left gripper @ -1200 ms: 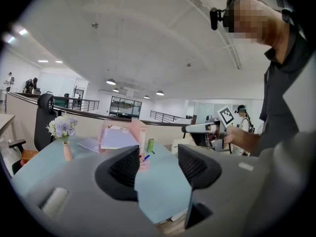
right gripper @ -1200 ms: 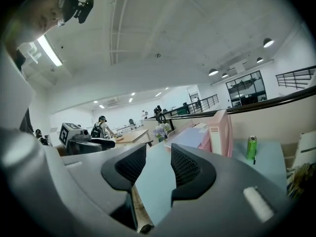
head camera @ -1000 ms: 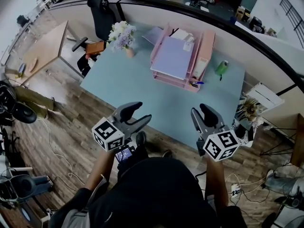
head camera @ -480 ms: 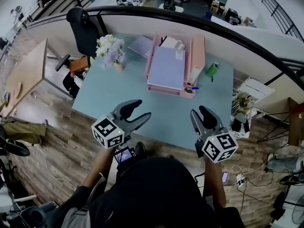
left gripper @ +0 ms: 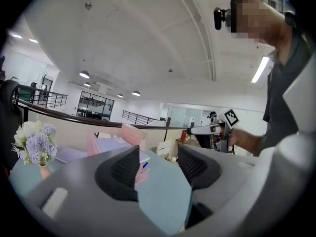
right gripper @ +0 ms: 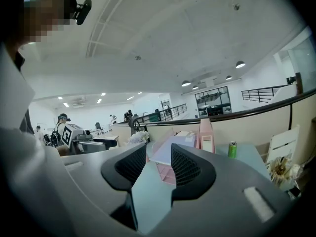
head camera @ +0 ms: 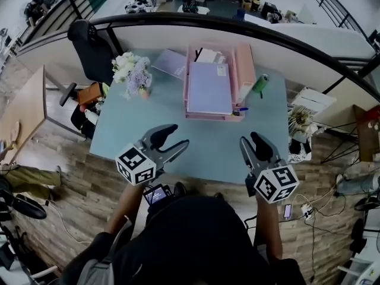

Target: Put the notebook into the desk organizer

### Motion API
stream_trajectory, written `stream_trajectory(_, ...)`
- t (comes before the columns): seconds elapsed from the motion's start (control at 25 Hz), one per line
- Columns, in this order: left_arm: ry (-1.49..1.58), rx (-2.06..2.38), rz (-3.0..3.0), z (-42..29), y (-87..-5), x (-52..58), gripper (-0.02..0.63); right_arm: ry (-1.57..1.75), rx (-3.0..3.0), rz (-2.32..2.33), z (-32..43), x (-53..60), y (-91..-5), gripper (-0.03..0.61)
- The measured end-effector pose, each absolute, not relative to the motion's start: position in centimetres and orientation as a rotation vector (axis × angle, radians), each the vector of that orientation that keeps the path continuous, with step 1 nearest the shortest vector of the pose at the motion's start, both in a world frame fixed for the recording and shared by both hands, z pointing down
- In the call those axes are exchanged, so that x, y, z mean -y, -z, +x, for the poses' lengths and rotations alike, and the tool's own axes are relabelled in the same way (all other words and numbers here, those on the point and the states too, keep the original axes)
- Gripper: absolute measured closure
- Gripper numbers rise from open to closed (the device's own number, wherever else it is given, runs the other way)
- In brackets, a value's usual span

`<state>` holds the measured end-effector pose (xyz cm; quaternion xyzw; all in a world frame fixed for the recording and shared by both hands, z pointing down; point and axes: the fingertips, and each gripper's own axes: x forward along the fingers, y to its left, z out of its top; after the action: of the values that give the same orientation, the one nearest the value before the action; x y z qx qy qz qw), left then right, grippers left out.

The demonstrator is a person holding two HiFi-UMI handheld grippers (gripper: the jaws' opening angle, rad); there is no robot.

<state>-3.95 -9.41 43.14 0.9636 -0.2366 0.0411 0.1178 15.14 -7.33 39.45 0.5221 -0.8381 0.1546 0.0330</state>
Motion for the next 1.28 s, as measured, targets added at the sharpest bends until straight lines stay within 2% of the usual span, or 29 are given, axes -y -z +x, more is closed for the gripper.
stream_trajectory(0.64,-0.063,0.624,2.813,-8.1,-44.3,11.2,0.350,-0.462,2.475,1.686,12.0,7.5,-39.7,0.431)
stream_trajectory(1.28,-0.130,0.811,2.652,-6.8,-47.8,15.4,0.350,-0.603,2.560,1.504,14.4,15.1,-42.8,0.431)
